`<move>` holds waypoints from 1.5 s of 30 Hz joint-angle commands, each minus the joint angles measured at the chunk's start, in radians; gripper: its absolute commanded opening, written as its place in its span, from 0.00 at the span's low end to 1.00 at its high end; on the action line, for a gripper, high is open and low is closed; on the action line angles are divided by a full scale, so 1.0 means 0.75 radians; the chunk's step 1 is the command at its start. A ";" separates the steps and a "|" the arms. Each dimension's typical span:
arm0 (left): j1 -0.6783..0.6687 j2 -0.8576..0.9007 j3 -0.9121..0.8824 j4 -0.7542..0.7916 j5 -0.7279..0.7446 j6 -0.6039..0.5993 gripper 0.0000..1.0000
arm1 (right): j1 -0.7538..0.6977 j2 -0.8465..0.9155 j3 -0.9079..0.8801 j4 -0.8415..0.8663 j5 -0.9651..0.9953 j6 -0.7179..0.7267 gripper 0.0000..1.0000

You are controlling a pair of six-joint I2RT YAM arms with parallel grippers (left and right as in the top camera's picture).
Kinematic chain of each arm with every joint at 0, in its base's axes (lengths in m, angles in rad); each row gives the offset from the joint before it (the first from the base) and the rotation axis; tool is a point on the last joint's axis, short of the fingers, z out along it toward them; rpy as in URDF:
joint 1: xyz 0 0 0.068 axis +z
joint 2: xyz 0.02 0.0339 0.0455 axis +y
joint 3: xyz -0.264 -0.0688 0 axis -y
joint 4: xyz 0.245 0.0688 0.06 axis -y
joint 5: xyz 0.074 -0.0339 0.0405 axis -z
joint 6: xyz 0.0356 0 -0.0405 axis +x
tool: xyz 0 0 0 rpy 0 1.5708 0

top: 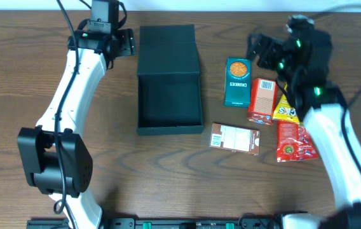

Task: Pack container
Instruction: 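Reach the right gripper to the teal CHUNKIES box and grasp it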

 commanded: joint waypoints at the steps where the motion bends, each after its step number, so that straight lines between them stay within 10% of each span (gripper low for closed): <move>1: 0.025 -0.008 0.017 -0.016 -0.010 0.004 0.82 | -0.009 0.140 0.159 -0.097 -0.061 -0.072 0.99; 45: 0.063 -0.008 0.017 -0.057 -0.010 0.016 0.82 | 0.067 0.737 0.321 -0.463 0.037 -0.239 0.99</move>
